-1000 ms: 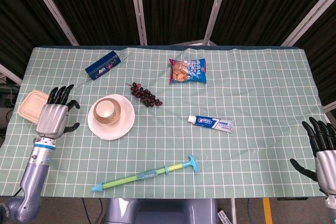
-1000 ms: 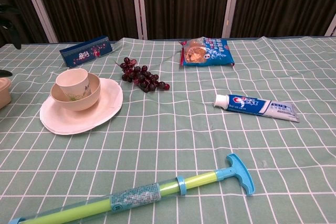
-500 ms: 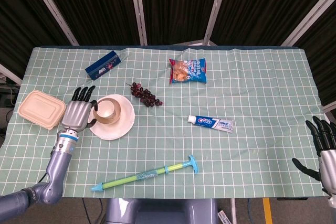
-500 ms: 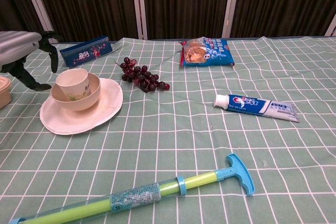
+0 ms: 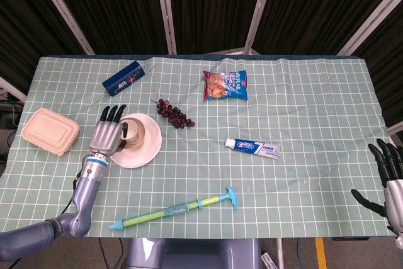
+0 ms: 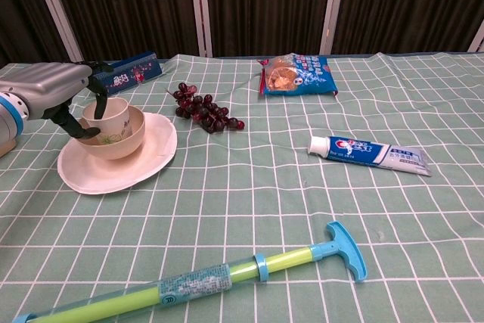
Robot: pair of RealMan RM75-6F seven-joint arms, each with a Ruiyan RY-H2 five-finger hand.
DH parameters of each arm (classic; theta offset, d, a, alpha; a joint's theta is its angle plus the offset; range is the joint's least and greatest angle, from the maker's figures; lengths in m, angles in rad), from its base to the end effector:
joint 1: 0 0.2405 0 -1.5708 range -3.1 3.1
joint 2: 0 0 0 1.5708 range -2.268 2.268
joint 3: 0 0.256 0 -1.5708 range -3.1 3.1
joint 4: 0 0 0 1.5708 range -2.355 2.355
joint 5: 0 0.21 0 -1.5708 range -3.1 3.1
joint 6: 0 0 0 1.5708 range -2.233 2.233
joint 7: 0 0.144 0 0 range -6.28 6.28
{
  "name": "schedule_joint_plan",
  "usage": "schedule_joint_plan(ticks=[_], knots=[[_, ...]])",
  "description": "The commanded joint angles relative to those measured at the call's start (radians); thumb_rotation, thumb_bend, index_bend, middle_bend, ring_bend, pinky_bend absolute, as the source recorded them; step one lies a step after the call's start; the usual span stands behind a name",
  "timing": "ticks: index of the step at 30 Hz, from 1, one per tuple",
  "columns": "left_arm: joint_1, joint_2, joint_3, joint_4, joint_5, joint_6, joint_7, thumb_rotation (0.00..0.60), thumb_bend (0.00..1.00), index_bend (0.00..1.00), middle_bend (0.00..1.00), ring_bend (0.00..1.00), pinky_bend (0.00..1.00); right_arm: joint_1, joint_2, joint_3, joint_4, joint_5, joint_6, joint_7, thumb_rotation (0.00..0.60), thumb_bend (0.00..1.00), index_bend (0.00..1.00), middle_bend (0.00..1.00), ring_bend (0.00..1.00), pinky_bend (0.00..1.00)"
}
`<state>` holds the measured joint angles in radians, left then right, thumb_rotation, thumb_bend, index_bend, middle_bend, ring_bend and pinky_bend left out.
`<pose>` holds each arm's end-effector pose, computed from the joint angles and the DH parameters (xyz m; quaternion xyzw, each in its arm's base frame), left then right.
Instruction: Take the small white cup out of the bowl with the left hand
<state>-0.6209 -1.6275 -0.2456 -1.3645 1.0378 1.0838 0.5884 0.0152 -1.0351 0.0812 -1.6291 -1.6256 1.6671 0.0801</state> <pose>-0.1967 0.3486 -0.0043 -0.6929 -0.3464 -0.3137 0.5491 -0.2946 -0.1630 0.2039 0.5766 -0.3207 0.4595 0.5946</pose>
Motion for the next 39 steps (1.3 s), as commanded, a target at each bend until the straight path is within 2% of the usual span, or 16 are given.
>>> schedule_joint_plan(ticks=[1, 6, 15, 18, 21, 28, 31, 33, 39], knots=[[-0.003, -0.004, 0.004, 0.003, 0.003, 0.003, -0.013, 0.6, 0.48, 0.64, 0.0, 0.0, 0.0, 0.001, 0.0, 0.0, 0.0, -0.001, -0.002, 0.001, 0.6, 0.04, 0.02, 0.0, 0.0, 0.0], [-0.003, 0.005, 0.015, -0.006, -0.009, 0.006, -0.007, 0.6, 0.6, 0.65, 0.0, 0.0, 0.0, 0.0, 0.0, -0.002, -0.001, -0.006, 0.002, 0.003, 0.6, 0.04, 0.02, 0.0, 0.0, 0.0], [0.041, 0.118, 0.048, -0.178, 0.104, 0.092, -0.063, 0.6, 0.61, 0.64, 0.0, 0.0, 0.0, -0.002, -0.002, -0.003, -0.002, -0.014, 0.011, 0.0, 0.6, 0.04, 0.02, 0.0, 0.0, 0.0], [0.064, 0.184, 0.09, -0.287, 0.177, 0.116, -0.072, 0.6, 0.61, 0.63, 0.0, 0.0, 0.0, -0.003, -0.003, -0.003, -0.003, -0.014, 0.013, -0.004, 0.6, 0.04, 0.02, 0.0, 0.0, 0.0], [0.087, 0.258, 0.159, -0.405, 0.252, 0.118, -0.056, 0.6, 0.61, 0.62, 0.0, 0.0, 0.0, -0.004, -0.004, -0.002, -0.004, -0.012, 0.014, -0.008, 0.6, 0.04, 0.02, 0.0, 0.0, 0.0], [0.098, 0.394, 0.289, -0.599, 0.312, 0.027, -0.015, 0.6, 0.61, 0.63, 0.0, 0.0, 0.0, -0.008, -0.003, 0.0, -0.008, -0.015, 0.025, -0.006, 0.6, 0.04, 0.02, 0.0, 0.0, 0.0], [0.088, 0.434, 0.322, -0.642, 0.315, -0.02, 0.002, 0.6, 0.61, 0.63, 0.0, 0.0, 0.0, -0.009, -0.003, 0.001, -0.008, -0.015, 0.028, -0.005, 0.6, 0.04, 0.02, 0.0, 0.0, 0.0], [0.079, 0.445, 0.336, -0.652, 0.308, -0.051, 0.021, 0.6, 0.61, 0.63, 0.0, 0.0, 0.0, -0.008, -0.003, 0.001, -0.008, -0.015, 0.027, -0.005, 0.6, 0.04, 0.02, 0.0, 0.0, 0.0], [0.034, 0.448, 0.353, -0.674, 0.19, -0.148, 0.104, 0.6, 0.61, 0.63, 0.0, 0.0, 0.0, -0.009, -0.002, 0.001, -0.009, -0.016, 0.029, -0.003, 0.6, 0.04, 0.02, 0.0, 0.0, 0.0]])
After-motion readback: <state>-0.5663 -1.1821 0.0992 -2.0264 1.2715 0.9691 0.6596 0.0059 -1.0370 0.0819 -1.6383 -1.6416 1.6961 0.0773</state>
